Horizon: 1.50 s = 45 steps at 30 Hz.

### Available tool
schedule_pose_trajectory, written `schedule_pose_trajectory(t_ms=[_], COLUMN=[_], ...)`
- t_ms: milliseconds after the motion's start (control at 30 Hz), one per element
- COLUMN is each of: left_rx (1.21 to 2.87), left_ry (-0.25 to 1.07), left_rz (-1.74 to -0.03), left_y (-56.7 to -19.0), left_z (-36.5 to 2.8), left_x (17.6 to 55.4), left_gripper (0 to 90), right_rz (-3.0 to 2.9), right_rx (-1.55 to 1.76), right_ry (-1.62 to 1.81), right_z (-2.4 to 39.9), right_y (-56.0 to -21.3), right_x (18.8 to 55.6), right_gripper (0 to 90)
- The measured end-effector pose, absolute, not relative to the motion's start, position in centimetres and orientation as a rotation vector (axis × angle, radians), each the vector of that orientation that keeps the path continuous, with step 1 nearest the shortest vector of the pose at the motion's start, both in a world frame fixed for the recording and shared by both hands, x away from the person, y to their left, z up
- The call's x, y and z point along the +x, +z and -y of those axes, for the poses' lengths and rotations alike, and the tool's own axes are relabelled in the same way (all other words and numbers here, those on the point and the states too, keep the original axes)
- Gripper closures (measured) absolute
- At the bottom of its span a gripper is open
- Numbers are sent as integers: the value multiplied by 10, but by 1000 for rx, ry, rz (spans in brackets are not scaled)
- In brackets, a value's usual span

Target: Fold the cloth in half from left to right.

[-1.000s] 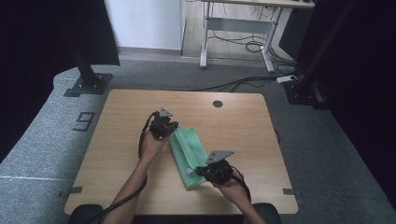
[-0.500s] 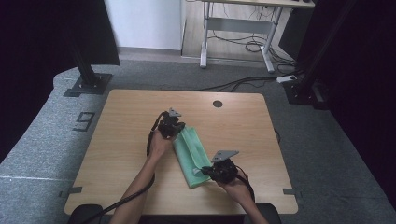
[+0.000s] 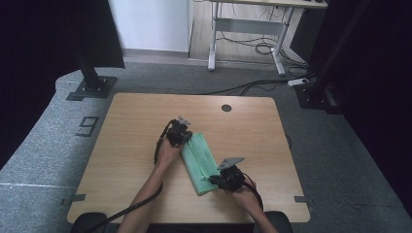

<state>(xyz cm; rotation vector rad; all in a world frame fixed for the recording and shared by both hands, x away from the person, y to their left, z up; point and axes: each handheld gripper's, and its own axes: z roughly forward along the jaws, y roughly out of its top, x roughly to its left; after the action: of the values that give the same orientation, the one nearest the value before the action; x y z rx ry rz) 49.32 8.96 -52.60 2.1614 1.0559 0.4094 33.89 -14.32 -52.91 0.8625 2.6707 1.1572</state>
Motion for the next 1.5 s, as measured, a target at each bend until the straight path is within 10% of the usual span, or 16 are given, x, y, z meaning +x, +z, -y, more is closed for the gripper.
schedule_pose_trajectory(t_ms=[467,733,1300,1500], left_rx=[2118,2134,2252,2209], left_ry=[471,421,437,408], left_rz=[-1057,-1034,-978,-977], left_y=[-504,-506,-542,-547], left_z=[-103,-111,-103,-109], left_x=[483,455,408,408], left_gripper=[327,170,149,149], right_rz=[-2683,-2682,-2673,-2605], right_rx=[886,887,871,881], right_ry=[1143,1141,1148,1185], right_z=[146,146,147,153], right_y=[-535,-535,-531,-516], right_x=[342,342,339,340], right_gripper=[833,826,791,627])
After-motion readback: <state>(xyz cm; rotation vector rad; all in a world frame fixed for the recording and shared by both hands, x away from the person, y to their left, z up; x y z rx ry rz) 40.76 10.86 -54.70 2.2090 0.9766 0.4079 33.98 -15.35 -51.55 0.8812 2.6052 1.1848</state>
